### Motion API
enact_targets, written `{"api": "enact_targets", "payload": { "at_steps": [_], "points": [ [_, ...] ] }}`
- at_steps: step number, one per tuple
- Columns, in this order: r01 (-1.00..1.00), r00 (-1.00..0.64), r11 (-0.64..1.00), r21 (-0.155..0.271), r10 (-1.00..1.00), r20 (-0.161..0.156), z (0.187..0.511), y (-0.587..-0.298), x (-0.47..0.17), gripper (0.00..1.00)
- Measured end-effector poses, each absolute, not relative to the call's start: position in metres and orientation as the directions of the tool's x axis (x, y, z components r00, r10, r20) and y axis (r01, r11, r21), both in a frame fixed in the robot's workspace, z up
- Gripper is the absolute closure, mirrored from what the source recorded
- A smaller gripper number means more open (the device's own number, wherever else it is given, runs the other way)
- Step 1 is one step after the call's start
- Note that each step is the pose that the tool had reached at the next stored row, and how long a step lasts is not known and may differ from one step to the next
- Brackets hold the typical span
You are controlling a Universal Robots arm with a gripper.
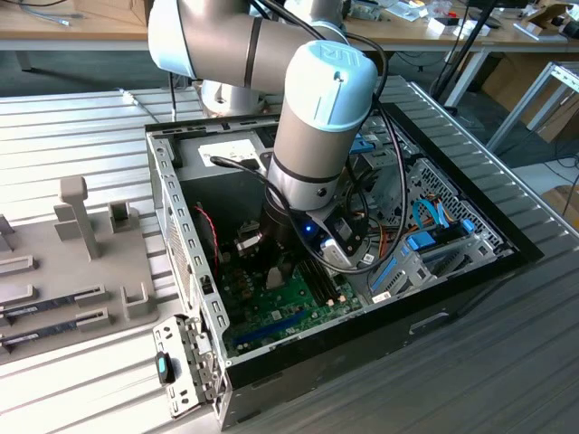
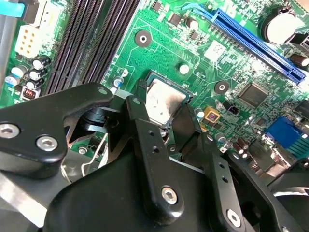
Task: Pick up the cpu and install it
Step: 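Place the cpu into insertion slot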
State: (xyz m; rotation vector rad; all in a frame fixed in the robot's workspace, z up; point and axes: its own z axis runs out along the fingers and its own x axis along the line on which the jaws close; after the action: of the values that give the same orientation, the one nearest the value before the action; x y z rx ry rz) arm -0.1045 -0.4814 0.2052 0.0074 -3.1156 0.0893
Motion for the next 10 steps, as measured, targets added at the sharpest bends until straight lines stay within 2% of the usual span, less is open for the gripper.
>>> {"api": "enact_targets", "payload": {
  "at_steps": [10],
  "points": [
    [-0.006, -1.000, 0.998, -0.057, -0.004, 0.025, 0.2025, -0.4813, -0.1045, 0.52]
  ]
}}
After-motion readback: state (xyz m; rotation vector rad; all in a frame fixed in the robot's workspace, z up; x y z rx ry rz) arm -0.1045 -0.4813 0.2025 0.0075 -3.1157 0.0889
